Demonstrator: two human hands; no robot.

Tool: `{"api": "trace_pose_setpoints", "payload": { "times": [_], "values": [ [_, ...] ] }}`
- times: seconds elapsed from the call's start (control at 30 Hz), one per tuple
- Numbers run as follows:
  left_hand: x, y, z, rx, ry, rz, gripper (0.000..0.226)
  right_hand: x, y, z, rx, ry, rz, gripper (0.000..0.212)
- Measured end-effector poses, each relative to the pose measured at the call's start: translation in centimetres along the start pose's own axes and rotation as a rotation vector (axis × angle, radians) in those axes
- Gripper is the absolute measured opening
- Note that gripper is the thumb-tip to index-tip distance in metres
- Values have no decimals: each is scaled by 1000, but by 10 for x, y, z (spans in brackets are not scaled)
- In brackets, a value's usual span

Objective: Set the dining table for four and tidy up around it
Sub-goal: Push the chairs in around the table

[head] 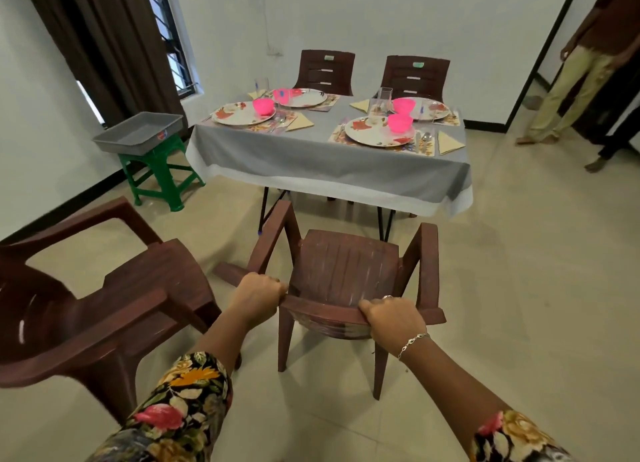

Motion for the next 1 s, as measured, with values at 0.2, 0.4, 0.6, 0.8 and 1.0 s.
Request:
{"api": "trace_pose_setpoints", "payload": {
  "times": [0.2,0.4,0.6,0.8,1.0],
  "values": [
    [48,27,-7,-18,-44,-51,24,51,-16,-11,-36,2,-25,27],
    [96,39,-7,-33,-155,-174,10,90,-50,-17,-125,-85,-40,26],
    [138,58,-25,-90,-113,-159,25,128,-65,-21,-122,-152,-64,36],
    [170,76,-33,-87,-115,-181,15,157,-76,-23,-101,-232,-36,36],
    [201,95,-44,-72,-166,-218,21,187,-89,-30,-141,-261,-48,31]
  ]
}}
Point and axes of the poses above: each hand's wrist, its own x-axis towards the middle knuckle, its own z-axis out of the back of the hand, y = z × x, the point moved 4 cm from there along x, towards the middle knuckle, and after that the axes turned 8 degrees about -y, right-handed, at the moved point
